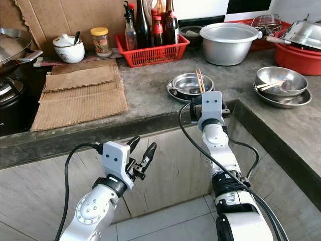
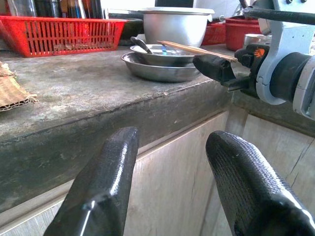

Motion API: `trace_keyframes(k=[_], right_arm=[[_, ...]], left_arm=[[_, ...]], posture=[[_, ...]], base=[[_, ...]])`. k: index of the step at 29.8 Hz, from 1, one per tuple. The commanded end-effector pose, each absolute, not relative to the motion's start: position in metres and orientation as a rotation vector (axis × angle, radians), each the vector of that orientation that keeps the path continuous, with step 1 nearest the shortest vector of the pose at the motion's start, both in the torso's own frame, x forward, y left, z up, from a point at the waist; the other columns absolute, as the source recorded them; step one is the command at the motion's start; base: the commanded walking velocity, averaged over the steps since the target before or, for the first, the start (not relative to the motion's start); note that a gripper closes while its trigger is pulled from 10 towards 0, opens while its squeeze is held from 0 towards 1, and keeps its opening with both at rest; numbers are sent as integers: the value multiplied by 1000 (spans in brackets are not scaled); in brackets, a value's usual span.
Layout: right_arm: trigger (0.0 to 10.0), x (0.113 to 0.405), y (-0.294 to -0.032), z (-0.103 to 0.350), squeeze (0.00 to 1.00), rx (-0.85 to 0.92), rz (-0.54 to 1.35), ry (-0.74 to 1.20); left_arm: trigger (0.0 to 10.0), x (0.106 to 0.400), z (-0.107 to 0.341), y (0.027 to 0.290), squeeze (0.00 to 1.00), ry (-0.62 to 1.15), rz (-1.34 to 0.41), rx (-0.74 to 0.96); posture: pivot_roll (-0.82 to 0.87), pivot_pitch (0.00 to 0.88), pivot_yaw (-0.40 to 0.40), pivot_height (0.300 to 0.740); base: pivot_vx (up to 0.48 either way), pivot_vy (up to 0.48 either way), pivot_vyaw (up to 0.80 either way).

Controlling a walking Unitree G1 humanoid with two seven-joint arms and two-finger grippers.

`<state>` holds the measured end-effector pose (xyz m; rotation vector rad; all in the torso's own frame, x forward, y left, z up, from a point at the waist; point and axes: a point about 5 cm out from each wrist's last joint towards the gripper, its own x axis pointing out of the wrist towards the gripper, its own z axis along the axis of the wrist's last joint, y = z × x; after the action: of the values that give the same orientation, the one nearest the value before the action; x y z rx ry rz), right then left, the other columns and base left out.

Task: Kitchen organization

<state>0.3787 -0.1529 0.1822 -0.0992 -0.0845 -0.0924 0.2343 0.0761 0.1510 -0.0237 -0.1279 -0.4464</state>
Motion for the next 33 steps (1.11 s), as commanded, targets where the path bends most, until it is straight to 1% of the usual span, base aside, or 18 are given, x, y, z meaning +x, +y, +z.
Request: trace_keyframes(k=[1, 2, 3, 4, 8, 13, 28, 31, 33], right_arm=[[5451, 381, -153, 188, 0, -90, -89, -98], [5451, 382, -153, 188, 0, -90, -88, -98], [1294, 382, -153, 189, 0, -89, -88, -98], [0, 382, -153, 189, 0, -89, -87, -98], [0, 383, -154, 189, 0, -122, -91, -109], [0, 381, -152, 189, 0, -107, -82, -105], [0, 382, -154, 192, 0, -84, -80, -110], [0, 378, -145, 204, 0, -18, -8, -181], [0, 376, -141, 209, 0, -6, 22, -209]], left_arm=[[10000, 233, 151, 76, 0, -122, -444, -29], [10000, 233, 151, 76, 0, -122, -444, -29], [10000, 233, 151, 76, 0, -121, -444, -29], [10000, 234, 151, 76, 0, -120, -443, -29], [10000, 234, 152, 77, 0, -137, -438, -19], [10000, 233, 152, 75, 0, -126, -442, -28], [10000, 235, 151, 76, 0, -122, -441, -28], [10000, 235, 151, 76, 0, -122, -440, -28], [10000, 236, 150, 76, 0, -122, -440, -28]], posture=[[122, 53, -8, 740], [122, 53, -8, 740], [122, 53, -8, 740], [122, 52, -8, 740], [121, 53, -8, 740], [120, 53, -9, 740], [118, 48, -7, 740], [117, 42, -9, 740], [118, 39, -10, 740]], base=[[0, 0, 0], [0, 0, 0], [0, 0, 0], [0, 0, 0], [0, 0, 0], [0, 0, 0], [0, 0, 0], [0, 0, 0], [0, 0, 0]])
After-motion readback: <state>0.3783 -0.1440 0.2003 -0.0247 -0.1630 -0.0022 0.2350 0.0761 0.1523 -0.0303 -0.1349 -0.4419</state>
